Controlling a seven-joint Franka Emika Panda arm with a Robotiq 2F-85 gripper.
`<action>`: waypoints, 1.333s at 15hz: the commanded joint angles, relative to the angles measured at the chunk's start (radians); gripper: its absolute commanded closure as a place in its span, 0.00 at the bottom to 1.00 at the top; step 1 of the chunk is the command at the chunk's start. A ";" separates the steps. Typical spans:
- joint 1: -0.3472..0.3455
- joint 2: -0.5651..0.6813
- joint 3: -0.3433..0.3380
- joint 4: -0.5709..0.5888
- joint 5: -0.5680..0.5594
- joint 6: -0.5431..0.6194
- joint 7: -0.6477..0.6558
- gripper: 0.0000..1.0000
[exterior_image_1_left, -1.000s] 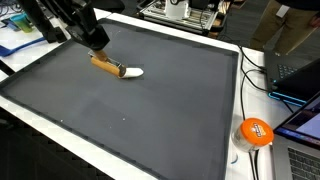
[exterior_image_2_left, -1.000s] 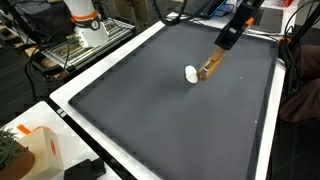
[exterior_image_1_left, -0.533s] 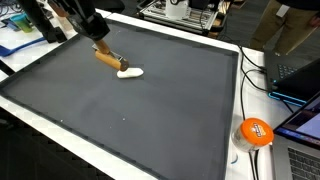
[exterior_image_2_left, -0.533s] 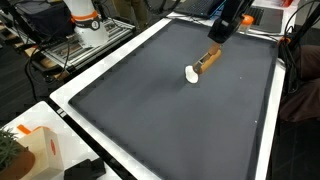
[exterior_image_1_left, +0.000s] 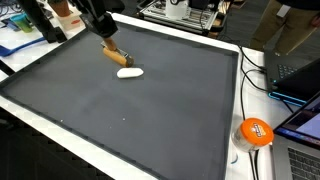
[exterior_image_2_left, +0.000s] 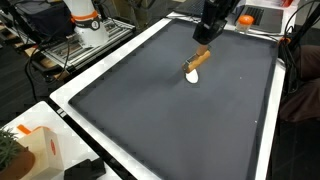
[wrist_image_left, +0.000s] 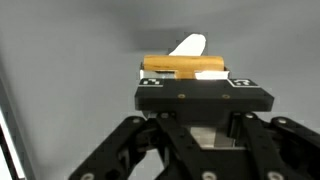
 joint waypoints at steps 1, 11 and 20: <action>0.000 -0.121 -0.003 -0.186 0.029 0.076 0.012 0.78; 0.007 -0.096 -0.011 -0.170 0.012 0.125 0.033 0.78; 0.004 -0.109 -0.010 -0.217 0.027 0.247 0.074 0.78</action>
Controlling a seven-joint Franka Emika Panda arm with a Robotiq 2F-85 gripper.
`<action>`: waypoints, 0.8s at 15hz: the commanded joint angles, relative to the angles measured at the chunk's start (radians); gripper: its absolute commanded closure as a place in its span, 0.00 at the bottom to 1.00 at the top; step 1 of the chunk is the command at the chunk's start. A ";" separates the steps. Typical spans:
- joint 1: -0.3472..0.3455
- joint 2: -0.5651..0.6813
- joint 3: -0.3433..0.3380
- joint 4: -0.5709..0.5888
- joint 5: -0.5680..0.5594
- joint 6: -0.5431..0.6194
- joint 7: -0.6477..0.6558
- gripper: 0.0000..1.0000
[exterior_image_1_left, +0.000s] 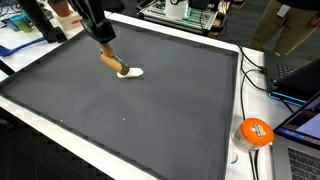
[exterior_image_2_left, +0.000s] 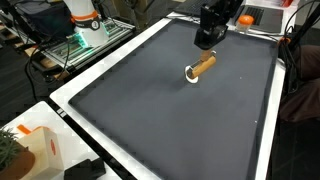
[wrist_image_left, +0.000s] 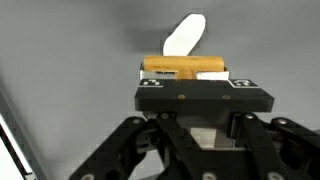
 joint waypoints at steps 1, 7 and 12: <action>0.003 -0.032 -0.007 -0.052 0.024 0.047 0.015 0.78; -0.007 -0.073 -0.003 -0.124 0.053 0.138 0.007 0.78; -0.017 -0.156 -0.005 -0.259 0.092 0.236 -0.004 0.78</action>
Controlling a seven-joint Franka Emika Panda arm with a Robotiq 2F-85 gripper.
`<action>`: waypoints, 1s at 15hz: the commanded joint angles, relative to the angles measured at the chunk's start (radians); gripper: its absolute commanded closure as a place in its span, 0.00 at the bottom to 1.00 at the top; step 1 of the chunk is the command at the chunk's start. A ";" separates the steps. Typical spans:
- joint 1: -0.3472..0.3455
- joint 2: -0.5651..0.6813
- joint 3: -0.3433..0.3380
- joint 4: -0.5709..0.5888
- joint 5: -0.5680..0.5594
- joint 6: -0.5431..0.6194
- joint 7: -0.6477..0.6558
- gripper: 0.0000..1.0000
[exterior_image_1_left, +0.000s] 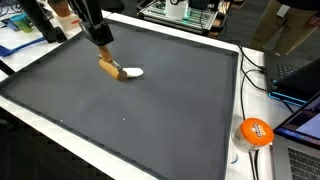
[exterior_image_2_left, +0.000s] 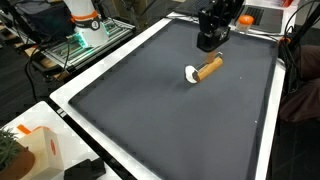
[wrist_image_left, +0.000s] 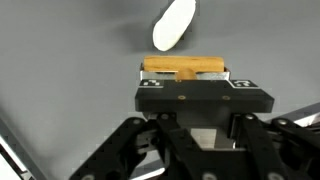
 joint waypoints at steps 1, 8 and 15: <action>-0.007 -0.111 -0.004 -0.154 0.040 0.071 -0.013 0.78; -0.007 -0.253 -0.002 -0.360 0.050 0.183 -0.031 0.78; 0.000 -0.351 0.002 -0.502 0.058 0.323 -0.033 0.78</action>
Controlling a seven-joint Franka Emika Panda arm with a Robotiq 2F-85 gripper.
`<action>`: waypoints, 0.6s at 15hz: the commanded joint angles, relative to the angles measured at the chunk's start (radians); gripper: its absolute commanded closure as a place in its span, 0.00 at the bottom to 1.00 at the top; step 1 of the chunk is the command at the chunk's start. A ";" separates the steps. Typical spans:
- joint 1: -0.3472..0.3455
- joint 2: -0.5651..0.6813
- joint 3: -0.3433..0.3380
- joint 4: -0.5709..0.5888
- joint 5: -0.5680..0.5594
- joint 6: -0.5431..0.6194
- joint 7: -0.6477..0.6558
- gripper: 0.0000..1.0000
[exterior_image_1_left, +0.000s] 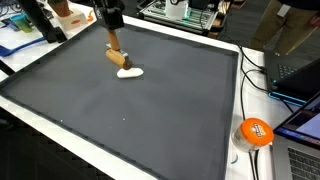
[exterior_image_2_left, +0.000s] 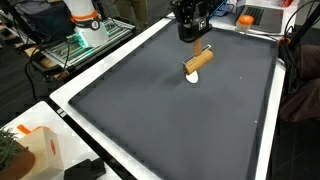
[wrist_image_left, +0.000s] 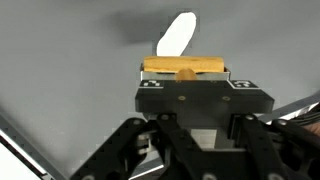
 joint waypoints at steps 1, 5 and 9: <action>0.004 -0.078 0.001 -0.094 0.016 0.052 -0.024 0.78; 0.007 -0.115 0.004 -0.140 0.018 0.095 -0.029 0.78; 0.005 -0.152 0.003 -0.167 0.012 0.088 -0.039 0.78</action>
